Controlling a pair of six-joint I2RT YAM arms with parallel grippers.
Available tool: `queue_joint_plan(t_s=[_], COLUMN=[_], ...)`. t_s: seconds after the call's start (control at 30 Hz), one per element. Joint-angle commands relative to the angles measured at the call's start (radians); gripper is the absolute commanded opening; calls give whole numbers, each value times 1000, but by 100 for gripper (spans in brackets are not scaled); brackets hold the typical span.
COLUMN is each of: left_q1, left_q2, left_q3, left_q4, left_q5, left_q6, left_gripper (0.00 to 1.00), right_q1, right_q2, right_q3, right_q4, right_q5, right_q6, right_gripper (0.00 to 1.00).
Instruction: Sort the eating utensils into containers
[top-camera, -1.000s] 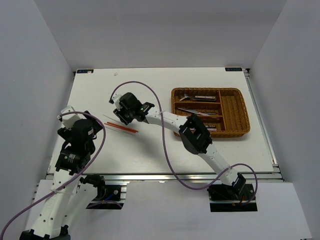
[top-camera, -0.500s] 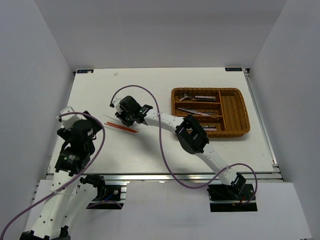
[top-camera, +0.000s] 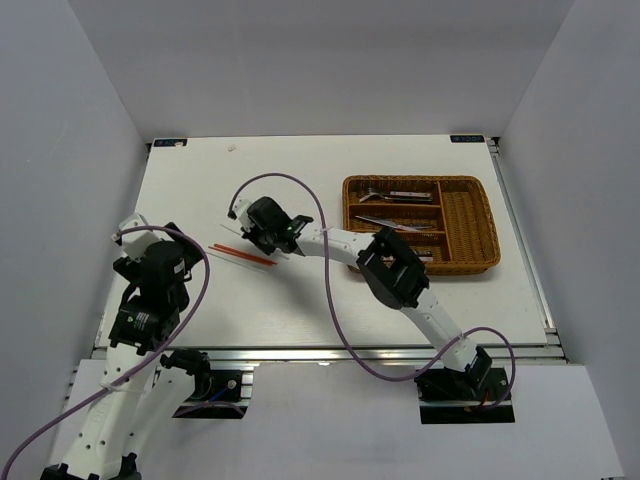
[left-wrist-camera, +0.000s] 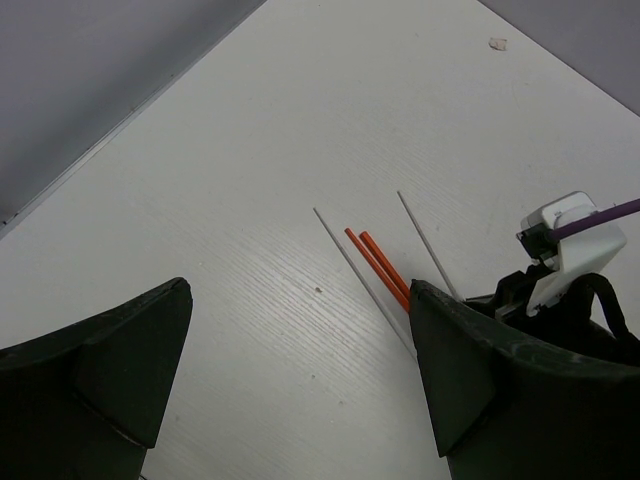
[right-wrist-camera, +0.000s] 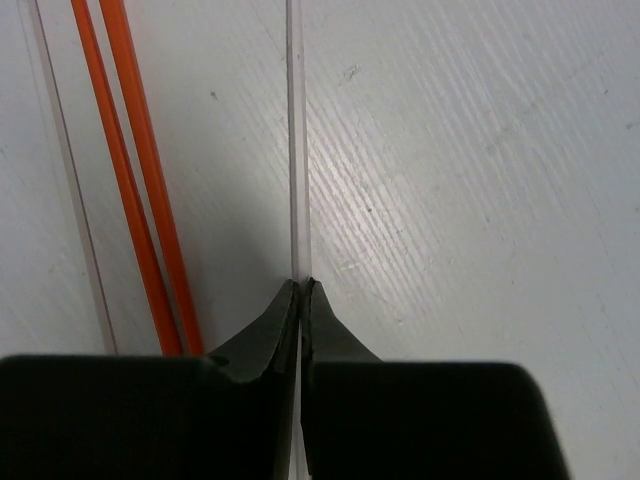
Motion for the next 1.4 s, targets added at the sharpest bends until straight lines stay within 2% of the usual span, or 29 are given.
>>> queue_joint_plan(t_s=[0.0, 0.23, 0.4, 0.5, 0.63, 0.77, 0.9, 1.07, 1.23, 1.37], left_q1=[-2, -2, -2, -2, -2, -2, -2, -8, -14, -18], left_q2=[-13, -19, -24, -28, -34, -53, -60, -60, -76, -89], left_q3=[-14, -22, -27, -25, -30, -33, -38, -39, -42, -44], left_q4=[18, 24, 26, 28, 31, 38, 46, 49, 54, 55], left_q5=[1, 1, 4, 7, 17, 27, 39, 51, 57, 53], left_q6=[0, -2, -3, -2, 1, 4, 9, 12, 16, 15], left_gripper=[98, 98, 98, 98, 98, 98, 98, 98, 98, 98], right_q1=[-5, -75, -167, -252, -402, -627, -738, -864, -884, -887], right_q2=[-38, -388, -579, -677, -759, -863, -905, -887, -819, -810], right_q3=[-101, -264, -360, -455, -593, -750, -885, -922, -896, -867], right_q4=[-65, 45, 21, -13, -130, -82, 90, 145, 132, 72], right_q5=[1, -35, -33, 60, 288, 369, 399, 349, 378, 358], right_q6=[17, 169, 225, 241, 183, 147, 108, 115, 84, 127], right_gripper=[0, 0, 0, 0, 0, 0, 0, 0, 0, 0])
